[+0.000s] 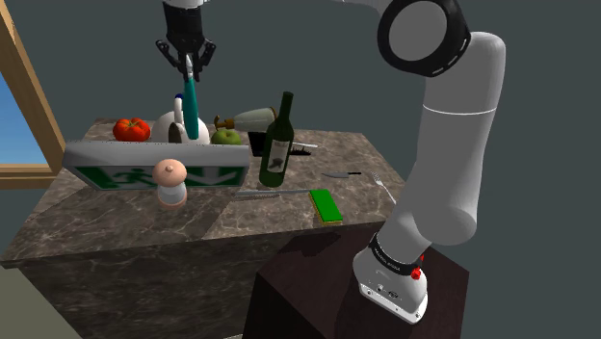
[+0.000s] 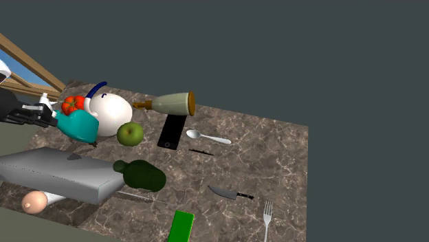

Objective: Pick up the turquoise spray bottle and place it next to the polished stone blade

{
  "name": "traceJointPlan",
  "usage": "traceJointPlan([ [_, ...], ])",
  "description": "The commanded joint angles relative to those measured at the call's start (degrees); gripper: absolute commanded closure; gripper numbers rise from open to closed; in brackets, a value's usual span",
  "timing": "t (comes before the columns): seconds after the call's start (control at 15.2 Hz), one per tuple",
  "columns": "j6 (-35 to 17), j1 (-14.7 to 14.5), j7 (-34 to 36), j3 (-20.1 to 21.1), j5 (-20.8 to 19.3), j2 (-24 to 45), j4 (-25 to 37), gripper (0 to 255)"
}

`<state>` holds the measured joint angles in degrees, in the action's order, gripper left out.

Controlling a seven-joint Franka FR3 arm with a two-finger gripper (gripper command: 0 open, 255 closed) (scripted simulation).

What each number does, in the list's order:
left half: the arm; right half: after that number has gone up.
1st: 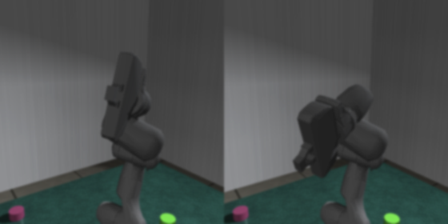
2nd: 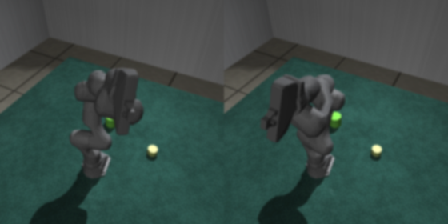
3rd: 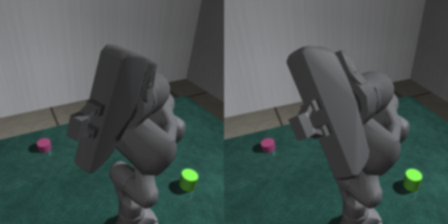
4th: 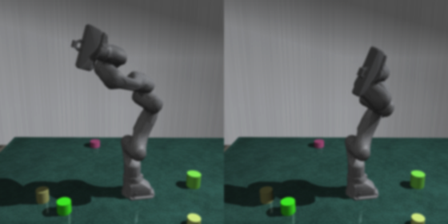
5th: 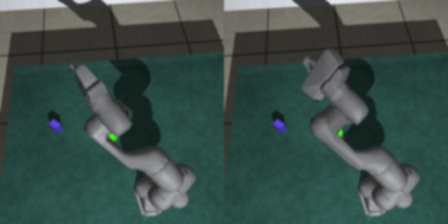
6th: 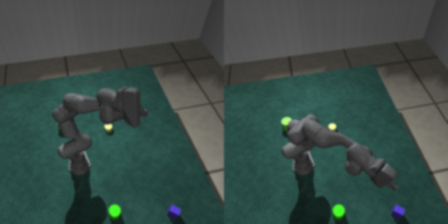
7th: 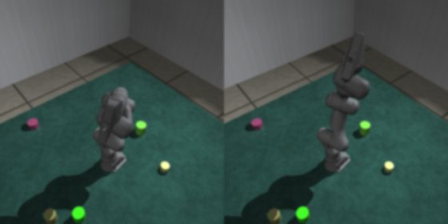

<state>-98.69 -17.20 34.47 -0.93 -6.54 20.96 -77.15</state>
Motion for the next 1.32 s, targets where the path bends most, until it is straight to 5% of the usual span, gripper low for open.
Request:
traceJointPlan([
  [0.0, -1.57, 0.01, 0.17, 0.0, -0.03, -0.16, -1.7, 255],
  [1.25, -13.54, 0.2, 1.49, 0.03, -0.43, 0.95, -12.62, 255],
])
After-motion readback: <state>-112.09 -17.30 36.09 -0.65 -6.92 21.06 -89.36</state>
